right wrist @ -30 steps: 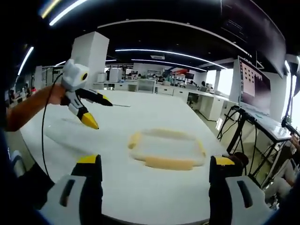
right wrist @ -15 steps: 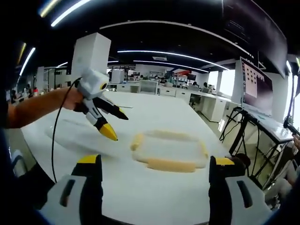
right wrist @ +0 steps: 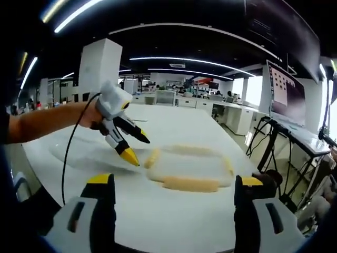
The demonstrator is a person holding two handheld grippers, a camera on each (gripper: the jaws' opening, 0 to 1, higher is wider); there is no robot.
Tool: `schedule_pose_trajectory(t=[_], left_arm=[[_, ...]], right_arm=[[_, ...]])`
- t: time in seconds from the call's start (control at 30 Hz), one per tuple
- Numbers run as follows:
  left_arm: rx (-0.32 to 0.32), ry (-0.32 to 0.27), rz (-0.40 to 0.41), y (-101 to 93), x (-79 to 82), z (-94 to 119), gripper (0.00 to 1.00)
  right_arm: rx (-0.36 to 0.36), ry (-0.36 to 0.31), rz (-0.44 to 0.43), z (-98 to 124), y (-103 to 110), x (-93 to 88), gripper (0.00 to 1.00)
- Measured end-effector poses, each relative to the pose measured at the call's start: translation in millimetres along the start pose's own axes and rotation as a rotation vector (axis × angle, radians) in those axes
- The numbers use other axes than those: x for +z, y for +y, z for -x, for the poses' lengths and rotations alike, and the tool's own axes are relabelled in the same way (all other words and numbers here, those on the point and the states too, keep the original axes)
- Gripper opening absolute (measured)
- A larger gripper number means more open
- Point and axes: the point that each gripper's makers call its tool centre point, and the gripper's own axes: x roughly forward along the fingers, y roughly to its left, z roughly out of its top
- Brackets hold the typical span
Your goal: Snap each plastic latch of the storage box into its locked position after aligning the lid with the box until every specified latch is closed and the lid sits flush.
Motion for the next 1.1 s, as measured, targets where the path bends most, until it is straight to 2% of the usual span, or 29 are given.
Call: schedule_pose_trajectory(t=[0.3, 0.5, 0.63, 0.93, 1.1], left_arm=[[-0.018, 0.018, -0.03, 3.2, 1.9, -9, 0.58], [-0.04, -0.003, -0.036, 0.6, 9.5, -11, 0.48], [-0.032, 0.005, -0.03, 1.0, 9.4, -11, 0.47], [-0.057, 0.025, -0.023, -4.8, 3.6, -17, 0.44], [-0.071, 0.029, -0.036, -14.8, 2.1, -16, 0.4]], right_arm=[[0.008, 0.011, 0.003, -1, 4, -2.3, 0.94], [0.005, 0.002, 0.004, 1, 4, 1.0, 0.94], [0.009, 0.007, 0.007, 0, 6, 0.2, 0.94], [0.016, 0.008, 0.009, 0, 9, 0.3, 0.94], [0.024, 0.012, 0.007, -2, 10, -1.3, 0.94]])
